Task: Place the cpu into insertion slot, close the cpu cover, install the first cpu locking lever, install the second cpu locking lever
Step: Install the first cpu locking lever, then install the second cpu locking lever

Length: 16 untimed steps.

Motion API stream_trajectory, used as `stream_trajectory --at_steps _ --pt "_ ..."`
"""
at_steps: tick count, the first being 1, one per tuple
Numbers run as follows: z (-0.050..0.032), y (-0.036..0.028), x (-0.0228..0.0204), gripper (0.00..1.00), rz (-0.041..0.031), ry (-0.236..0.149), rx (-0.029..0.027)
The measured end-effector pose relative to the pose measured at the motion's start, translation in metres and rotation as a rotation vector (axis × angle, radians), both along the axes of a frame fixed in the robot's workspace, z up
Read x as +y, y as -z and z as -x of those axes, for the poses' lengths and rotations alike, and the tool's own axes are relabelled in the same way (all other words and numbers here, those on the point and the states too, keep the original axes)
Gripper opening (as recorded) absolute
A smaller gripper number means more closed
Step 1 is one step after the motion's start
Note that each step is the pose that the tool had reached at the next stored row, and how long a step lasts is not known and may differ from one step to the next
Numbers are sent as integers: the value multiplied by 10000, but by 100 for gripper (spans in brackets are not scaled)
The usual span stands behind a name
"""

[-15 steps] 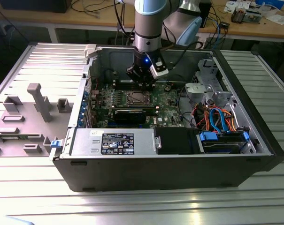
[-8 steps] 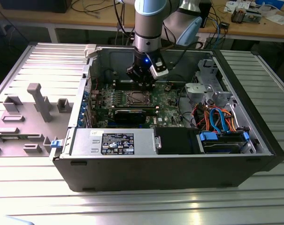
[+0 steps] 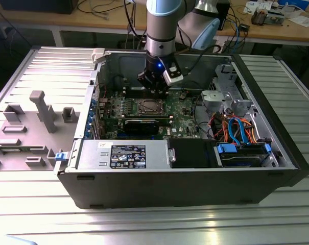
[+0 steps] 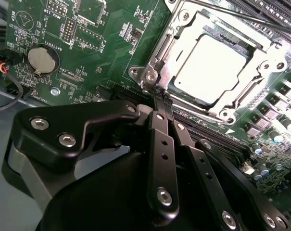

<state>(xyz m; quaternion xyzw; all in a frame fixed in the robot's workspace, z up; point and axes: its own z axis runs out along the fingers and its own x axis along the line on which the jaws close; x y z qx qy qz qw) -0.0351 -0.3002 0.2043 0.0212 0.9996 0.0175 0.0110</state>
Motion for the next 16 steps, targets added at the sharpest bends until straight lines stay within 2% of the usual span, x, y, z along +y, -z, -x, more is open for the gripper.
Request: stream_trajectory --at_steps 4,8,11,16 --pt "-1 -52 0 11 3 0 -1" --pt "-1 -56 -2 11 22 0 -1" --pt "-1 -56 -41 11 22 0 -1" --pt "-1 -56 -48 11 21 0 -1"
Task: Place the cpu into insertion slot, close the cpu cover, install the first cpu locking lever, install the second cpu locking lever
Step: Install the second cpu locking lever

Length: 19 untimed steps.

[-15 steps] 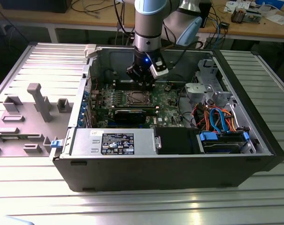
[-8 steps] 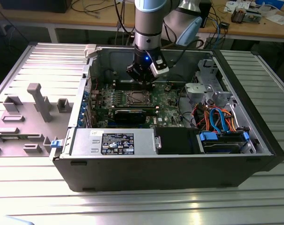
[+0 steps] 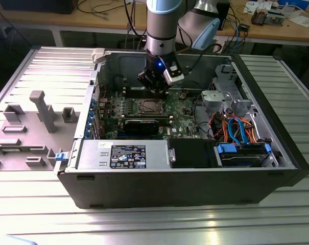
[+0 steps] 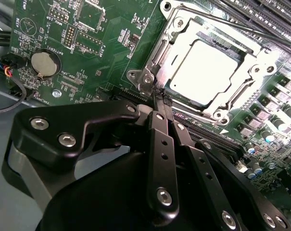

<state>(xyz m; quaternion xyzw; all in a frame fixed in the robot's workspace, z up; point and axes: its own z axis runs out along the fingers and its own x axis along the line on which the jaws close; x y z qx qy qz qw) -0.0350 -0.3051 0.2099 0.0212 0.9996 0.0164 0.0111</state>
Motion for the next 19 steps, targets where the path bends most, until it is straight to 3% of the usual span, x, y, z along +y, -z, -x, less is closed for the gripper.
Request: stream_trajectory --at_steps 19 --pt "0 0 -47 11 0 0 0"
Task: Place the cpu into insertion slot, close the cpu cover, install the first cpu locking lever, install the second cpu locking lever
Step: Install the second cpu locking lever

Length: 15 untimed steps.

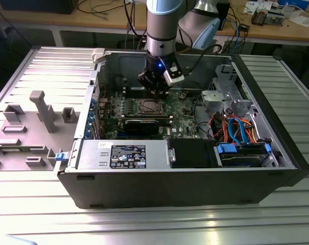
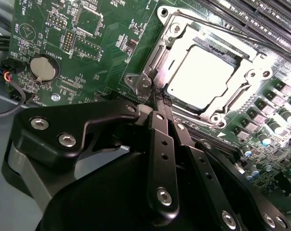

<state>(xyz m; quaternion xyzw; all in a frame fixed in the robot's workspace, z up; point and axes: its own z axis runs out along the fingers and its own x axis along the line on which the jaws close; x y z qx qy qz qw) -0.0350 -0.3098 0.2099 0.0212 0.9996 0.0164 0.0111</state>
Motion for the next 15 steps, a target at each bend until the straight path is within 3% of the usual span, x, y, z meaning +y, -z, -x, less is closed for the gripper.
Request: stream_trajectory --at_steps 15 --pt "-1 0 -71 11 1 -1 0"
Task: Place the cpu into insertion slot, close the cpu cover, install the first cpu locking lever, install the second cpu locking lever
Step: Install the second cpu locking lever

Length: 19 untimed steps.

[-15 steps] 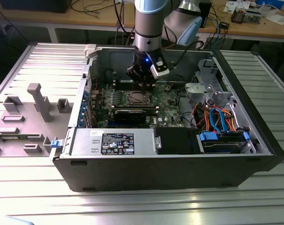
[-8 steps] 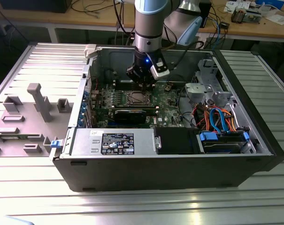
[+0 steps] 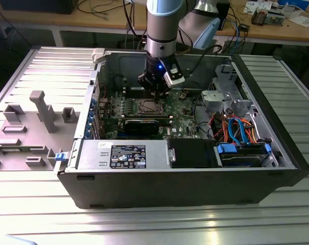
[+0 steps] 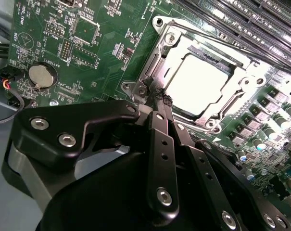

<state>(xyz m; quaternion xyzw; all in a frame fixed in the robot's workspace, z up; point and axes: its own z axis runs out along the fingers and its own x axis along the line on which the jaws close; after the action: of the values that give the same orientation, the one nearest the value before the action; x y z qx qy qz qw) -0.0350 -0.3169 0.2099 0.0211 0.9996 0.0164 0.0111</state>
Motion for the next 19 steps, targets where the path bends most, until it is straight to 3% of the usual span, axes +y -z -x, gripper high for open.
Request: stream_trajectory --at_steps 8,11,16,19 --pt "1 -12 -30 11 2 1 1" --pt "0 -75 -30 11 0 1 0" --pt "0 -234 -30 11 -1 0 0" --pt "0 -244 -32 11 5 1 0"
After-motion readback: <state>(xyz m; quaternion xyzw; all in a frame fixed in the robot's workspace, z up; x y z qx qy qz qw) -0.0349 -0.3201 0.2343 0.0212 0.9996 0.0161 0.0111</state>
